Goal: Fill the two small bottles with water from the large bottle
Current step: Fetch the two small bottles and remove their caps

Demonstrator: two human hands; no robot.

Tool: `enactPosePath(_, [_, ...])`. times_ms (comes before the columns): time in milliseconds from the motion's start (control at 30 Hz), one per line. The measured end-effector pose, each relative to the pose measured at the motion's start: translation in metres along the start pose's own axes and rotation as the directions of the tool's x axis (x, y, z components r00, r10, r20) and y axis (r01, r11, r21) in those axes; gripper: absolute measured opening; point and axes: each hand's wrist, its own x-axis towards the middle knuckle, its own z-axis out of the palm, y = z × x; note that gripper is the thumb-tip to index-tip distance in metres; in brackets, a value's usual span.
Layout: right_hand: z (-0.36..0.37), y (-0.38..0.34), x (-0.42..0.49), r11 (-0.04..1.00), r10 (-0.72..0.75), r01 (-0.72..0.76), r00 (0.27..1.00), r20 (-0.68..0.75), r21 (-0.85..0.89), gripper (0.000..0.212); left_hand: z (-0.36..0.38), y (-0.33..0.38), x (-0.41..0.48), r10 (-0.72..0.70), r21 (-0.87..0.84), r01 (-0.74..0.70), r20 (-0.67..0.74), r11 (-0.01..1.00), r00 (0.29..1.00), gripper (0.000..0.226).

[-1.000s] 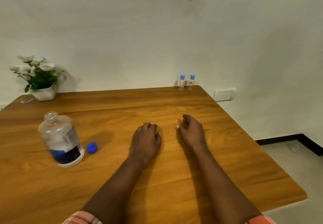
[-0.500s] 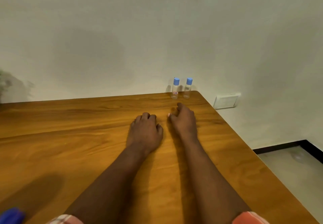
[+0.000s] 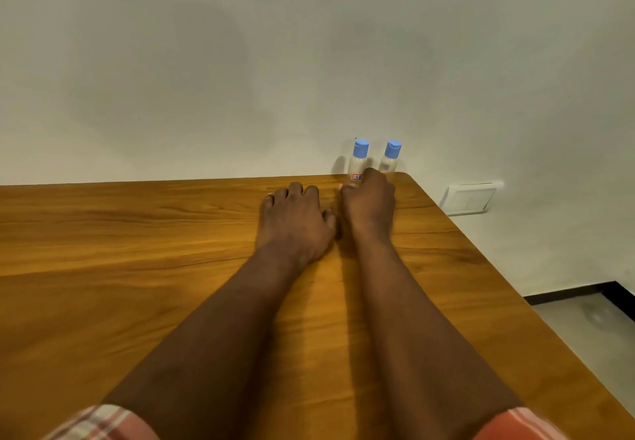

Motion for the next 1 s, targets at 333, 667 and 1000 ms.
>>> enactPosePath(333, [0.001, -0.002, -0.001, 0.999, -0.009, 0.011, 0.998, -0.060, 0.033, 0.022, -0.001, 0.000, -0.007, -0.010, 0.011, 0.010, -0.041, 1.000, 0.999, 0.047])
enactPosePath(667, [-0.046, -0.007, -0.091, 0.989, -0.092, 0.084, 0.994, 0.063, 0.119, 0.028, -0.027, -0.005, -0.076, -0.035, -0.052, 0.034, -0.032, 0.998, 0.999, 0.038])
enactPosePath(1000, [-0.098, -0.018, -0.224, 0.982, -0.096, 0.075, 0.989, 0.115, 0.174, 0.029, -0.072, -0.027, -0.203, -0.017, -0.111, 0.013, -0.031, 0.994, 0.999, 0.046])
